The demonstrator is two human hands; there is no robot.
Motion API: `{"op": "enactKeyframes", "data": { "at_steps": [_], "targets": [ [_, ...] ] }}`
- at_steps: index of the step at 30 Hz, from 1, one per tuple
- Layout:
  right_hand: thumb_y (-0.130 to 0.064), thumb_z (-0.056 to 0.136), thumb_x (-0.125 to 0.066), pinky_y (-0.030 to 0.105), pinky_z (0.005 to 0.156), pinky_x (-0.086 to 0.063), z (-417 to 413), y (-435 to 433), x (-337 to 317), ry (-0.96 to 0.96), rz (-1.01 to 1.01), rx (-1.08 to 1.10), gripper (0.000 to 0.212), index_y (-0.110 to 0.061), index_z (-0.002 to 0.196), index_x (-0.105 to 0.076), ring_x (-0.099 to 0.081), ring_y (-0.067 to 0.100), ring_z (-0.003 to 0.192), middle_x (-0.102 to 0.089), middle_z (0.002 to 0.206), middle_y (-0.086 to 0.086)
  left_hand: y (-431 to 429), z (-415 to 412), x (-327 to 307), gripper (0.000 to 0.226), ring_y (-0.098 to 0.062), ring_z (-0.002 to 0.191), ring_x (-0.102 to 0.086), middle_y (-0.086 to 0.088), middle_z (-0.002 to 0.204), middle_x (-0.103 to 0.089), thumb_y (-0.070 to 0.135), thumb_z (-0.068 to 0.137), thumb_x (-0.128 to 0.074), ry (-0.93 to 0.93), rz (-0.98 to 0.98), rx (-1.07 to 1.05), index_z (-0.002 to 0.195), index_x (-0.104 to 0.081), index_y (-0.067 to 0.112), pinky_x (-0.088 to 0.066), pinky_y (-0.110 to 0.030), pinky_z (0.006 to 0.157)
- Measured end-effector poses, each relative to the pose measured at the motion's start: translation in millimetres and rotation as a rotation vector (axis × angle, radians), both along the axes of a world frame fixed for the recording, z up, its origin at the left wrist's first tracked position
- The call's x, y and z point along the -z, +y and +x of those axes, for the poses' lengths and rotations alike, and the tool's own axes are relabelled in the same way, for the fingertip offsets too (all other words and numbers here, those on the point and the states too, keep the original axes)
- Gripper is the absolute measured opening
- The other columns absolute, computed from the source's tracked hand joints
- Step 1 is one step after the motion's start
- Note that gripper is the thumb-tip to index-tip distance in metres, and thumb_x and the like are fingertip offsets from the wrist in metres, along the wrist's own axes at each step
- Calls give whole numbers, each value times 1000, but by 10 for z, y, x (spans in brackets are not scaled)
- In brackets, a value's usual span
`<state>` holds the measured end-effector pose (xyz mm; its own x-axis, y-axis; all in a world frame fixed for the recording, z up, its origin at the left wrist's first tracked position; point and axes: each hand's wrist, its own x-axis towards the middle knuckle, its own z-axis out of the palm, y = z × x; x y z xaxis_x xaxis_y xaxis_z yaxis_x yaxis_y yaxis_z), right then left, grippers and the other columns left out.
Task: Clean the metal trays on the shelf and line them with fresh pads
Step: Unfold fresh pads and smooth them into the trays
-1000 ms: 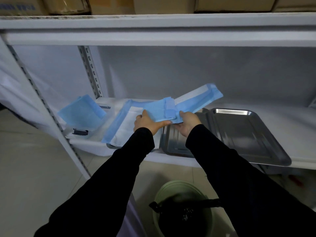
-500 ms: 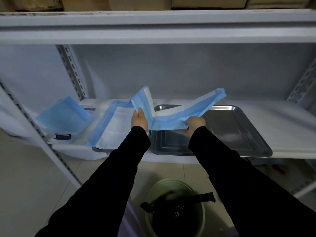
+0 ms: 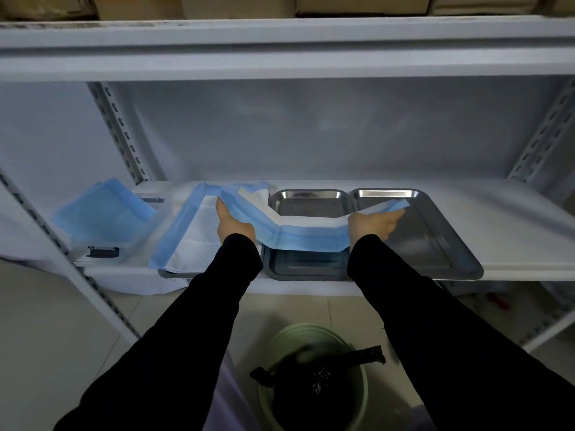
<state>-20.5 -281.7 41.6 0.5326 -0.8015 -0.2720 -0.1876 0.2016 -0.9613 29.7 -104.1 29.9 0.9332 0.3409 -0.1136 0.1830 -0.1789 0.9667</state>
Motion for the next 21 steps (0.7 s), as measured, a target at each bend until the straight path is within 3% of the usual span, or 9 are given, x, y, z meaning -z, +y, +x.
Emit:
{"op": "enactKeyframes", "data": {
  "at_steps": [3,6,9,11,15,18,21],
  "targets": [
    [5,86,-51,36,116,-24,-40,-34,16,32,-310,-36,90,-14,152,7,-17,32,145,6,160,12,-18,11,18,78,-33,125,-48,-19,142,-39,0,92,-41,3,121,-14,150,1,33,-40,-38,101],
    [-1,85,-56,42,120,-7,-41,-53,28,116,-712,-101,89,-13,152,1,-12,32,147,5,159,17,-57,-20,-4,89,-34,127,-42,-19,147,-23,-5,86,-45,44,260,-38,149,4,34,-37,-38,103],
    [-1,86,-51,44,119,2,-29,-64,51,179,-967,-230,78,-16,152,-11,-7,29,148,-3,160,11,-97,-48,1,85,-34,145,-9,-17,156,0,-2,83,-49,51,571,3,149,-6,31,-12,-41,117],
    [3,87,-47,42,120,-3,-26,-63,70,147,-988,-281,69,-15,149,-22,-10,28,147,-14,159,7,-141,-63,0,78,-36,146,7,-16,157,11,-3,82,-48,60,722,64,147,-18,29,-1,-46,118],
    [8,84,-46,33,110,-31,5,-85,183,105,-1004,-440,59,-15,139,-45,-37,26,135,-46,144,7,-199,-69,16,77,-42,142,20,-18,154,23,-8,78,-45,-7,992,140,144,-24,25,8,-54,114],
    [4,87,-49,33,100,-42,61,-117,259,132,-908,-530,57,-17,140,-44,-46,27,128,-51,139,8,-228,-47,50,81,-43,140,24,-17,153,27,-9,77,-43,-48,1113,179,147,-19,26,11,-56,113],
    [-3,91,-50,34,102,-40,138,-138,333,212,-860,-621,56,-15,144,-38,-46,28,129,-49,141,9,-263,26,88,79,-41,141,25,-12,155,25,-4,82,-44,-37,1162,276,149,-16,27,12,-55,113]
  ]
}}
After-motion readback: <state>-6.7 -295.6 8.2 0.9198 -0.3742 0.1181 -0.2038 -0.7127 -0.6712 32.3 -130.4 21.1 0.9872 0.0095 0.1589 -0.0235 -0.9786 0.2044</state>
